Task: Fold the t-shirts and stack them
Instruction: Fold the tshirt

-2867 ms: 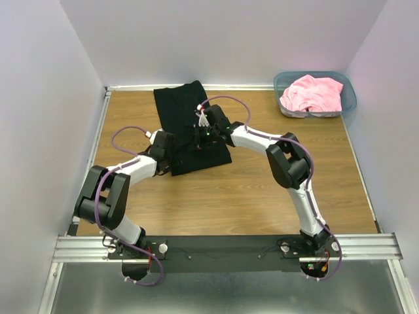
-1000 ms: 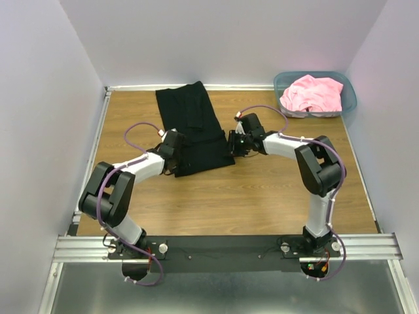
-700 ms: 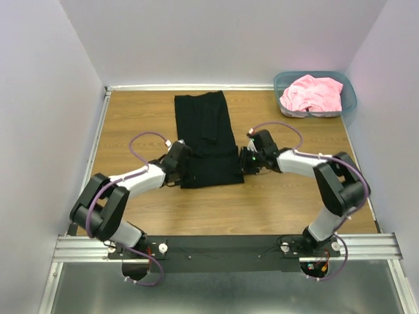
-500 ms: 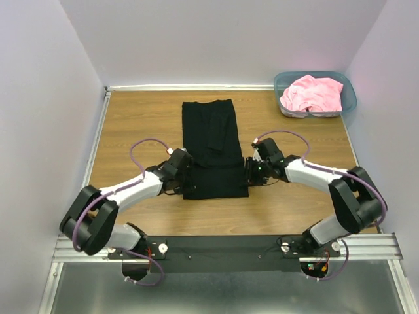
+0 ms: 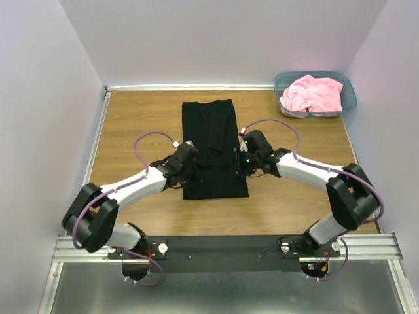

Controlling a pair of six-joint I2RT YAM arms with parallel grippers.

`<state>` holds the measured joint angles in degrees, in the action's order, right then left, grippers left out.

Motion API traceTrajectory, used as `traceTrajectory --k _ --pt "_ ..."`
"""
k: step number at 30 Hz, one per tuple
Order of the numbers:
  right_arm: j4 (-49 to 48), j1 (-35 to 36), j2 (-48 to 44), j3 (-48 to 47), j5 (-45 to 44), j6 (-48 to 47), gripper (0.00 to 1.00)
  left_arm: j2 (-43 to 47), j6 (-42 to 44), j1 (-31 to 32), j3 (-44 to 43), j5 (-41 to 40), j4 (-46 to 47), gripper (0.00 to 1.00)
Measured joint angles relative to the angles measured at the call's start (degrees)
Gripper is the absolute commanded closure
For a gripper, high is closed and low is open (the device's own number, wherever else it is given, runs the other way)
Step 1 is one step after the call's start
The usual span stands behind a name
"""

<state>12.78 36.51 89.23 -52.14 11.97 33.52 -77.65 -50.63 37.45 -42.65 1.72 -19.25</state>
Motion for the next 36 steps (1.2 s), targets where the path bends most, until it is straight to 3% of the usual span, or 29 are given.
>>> traceTrajectory --k 12,36 --pt "-6.86 1.77 9.92 -0.76 -5.77 0.83 0.88 -7.93 0.15 3.21 0.02 -1.29 1.75 0.86" --pt "-8.33 1.62 21.03 -16.33 -16.61 -3.3 0.87 -8.02 1.33 3.93 0.98 -1.33 4.35 0.87"
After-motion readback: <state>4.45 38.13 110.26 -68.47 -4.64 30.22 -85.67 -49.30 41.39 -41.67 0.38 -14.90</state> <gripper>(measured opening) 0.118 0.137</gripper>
